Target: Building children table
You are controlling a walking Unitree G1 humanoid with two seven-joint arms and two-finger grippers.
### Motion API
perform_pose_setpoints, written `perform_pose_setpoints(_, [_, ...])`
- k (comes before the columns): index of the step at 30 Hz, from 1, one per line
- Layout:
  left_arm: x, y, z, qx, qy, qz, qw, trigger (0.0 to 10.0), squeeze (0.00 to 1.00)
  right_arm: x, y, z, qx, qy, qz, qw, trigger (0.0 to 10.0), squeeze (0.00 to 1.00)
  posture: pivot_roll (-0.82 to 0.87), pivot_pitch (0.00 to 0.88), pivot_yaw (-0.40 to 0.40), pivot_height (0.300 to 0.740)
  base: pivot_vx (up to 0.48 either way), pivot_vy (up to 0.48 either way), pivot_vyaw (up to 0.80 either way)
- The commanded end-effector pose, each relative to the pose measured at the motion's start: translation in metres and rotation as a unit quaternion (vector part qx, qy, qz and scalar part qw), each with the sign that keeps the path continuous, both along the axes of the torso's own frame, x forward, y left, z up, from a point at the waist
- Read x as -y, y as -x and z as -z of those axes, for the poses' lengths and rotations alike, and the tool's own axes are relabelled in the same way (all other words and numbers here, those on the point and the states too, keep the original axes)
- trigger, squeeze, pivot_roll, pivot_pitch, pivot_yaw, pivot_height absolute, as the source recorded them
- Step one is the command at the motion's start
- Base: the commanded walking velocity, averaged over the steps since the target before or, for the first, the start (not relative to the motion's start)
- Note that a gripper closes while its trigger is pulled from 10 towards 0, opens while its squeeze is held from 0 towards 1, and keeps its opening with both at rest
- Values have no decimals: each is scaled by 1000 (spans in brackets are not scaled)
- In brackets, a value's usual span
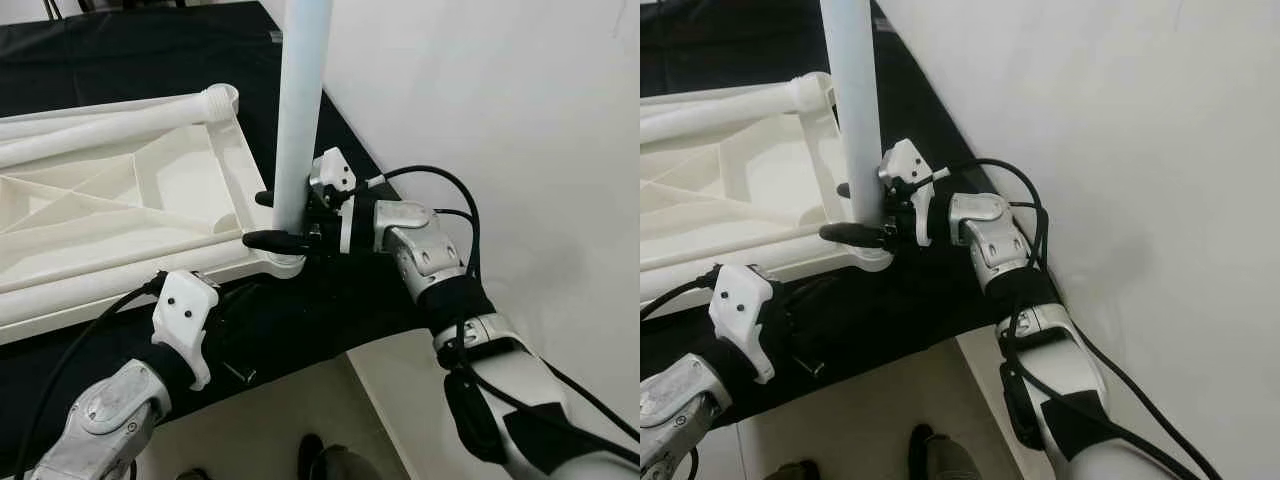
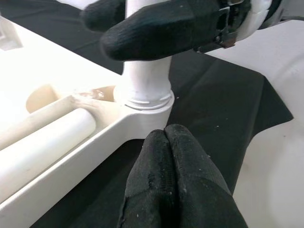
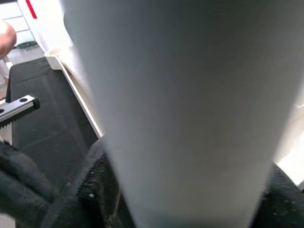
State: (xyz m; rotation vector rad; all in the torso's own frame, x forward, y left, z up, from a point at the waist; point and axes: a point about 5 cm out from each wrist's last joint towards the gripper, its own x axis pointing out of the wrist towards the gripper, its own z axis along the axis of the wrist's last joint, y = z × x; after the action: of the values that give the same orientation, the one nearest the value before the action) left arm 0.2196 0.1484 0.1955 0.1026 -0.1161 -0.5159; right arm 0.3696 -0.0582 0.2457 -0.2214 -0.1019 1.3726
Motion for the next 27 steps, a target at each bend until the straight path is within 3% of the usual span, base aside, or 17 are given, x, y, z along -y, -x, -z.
perform_pose_setpoints(1, [0, 3, 2, -5, -3, -1, 1000, 10000, 0, 0, 0, 1, -3, 7, -17, 1000, 0, 0, 124, 241, -156, 740, 0, 0, 0])
perform_pose_setpoints(4, [-1, 3, 1, -4, -6, -4, 1000, 10000, 0, 4, -1, 3, -6, 13, -12, 1000, 0, 0, 123, 243, -156, 740, 0, 0, 0])
perform_pose_setpoints(5, [-3, 5, -2, 1, -12, -8, 1000, 10000, 0, 17, -4, 10, -14, 26, -2, 1000, 0, 0, 118, 248, -153, 740, 0, 0, 0])
perform_pose_setpoints(10, [-4, 5, -4, 6, -16, -10, 1000, 10000, 0, 35, -3, 23, -28, 41, 6, 999, 0, 0, 114, 246, -153, 740, 0, 0, 0])
perform_pose_setpoints(12, [-5, 4, -6, 9, -15, -13, 1000, 10000, 0, 48, -3, 33, -33, 54, 30, 998, 0, 0, 99, 247, -150, 740, 0, 0, 0])
perform_pose_setpoints(13, [-7, 4, -6, 9, -16, -14, 1000, 10000, 0, 56, -4, 39, -34, 54, 81, 995, 0, 0, 90, 248, -154, 740, 0, 0, 0])
perform_pose_setpoints(15, [-10, 5, -6, 9, -17, -17, 1000, 10000, 0, 63, -7, 54, -48, 37, 211, 976, 0, 0, 81, 248, -156, 740, 0, 0, 0])
perform_pose_setpoints(16, [-10, 5, -6, 9, -17, -17, 1000, 10000, 0, 63, -7, 54, -48, 37, 211, 976, 0, 0, 81, 248, -156, 740, 0, 0, 0])
perform_pose_setpoints(17, [-11, 4, -5, 8, -18, -18, 1000, 10000, 0, 62, -6, 65, -52, 27, 308, 950, 0, 0, 80, 251, -147, 740, 0, 0, 0])
perform_pose_setpoints(18, [-12, 4, -5, 8, -18, -18, 1000, 10000, 0, 64, -1, 77, -66, 12, 412, 909, 0, 0, 81, 254, -143, 740, 0, 0, 0])
perform_pose_setpoints(19, [-13, 4, -5, 7, -17, -20, 1000, 10000, 0, 52, 21, 96, -105, 14, 413, 905, 0, 0, 81, 258, -142, 740, 0, 0, 0])
perform_pose_setpoints(20, [-15, 3, -5, 5, -17, -21, 1000, 10000, 0, 43, 37, 106, -121, 15, 410, 904, 0, 0, 78, 249, -120, 740, 0, 0, 0])
perform_pose_setpoints(21, [-16, 2, -4, 4, -18, -22, 1000, 10000, 0, 33, 47, 109, -128, 15, 385, 914, 0, 0, 78, 249, -120, 740, 0, 0, 0])
perform_pose_setpoints(27, [-14, -2, -5, 5, -17, -17, 1000, 10000, 0, 16, 37, 102, -93, 23, 349, 932, 0, 0, 86, 229, -123, 740, 0, 0, 0])
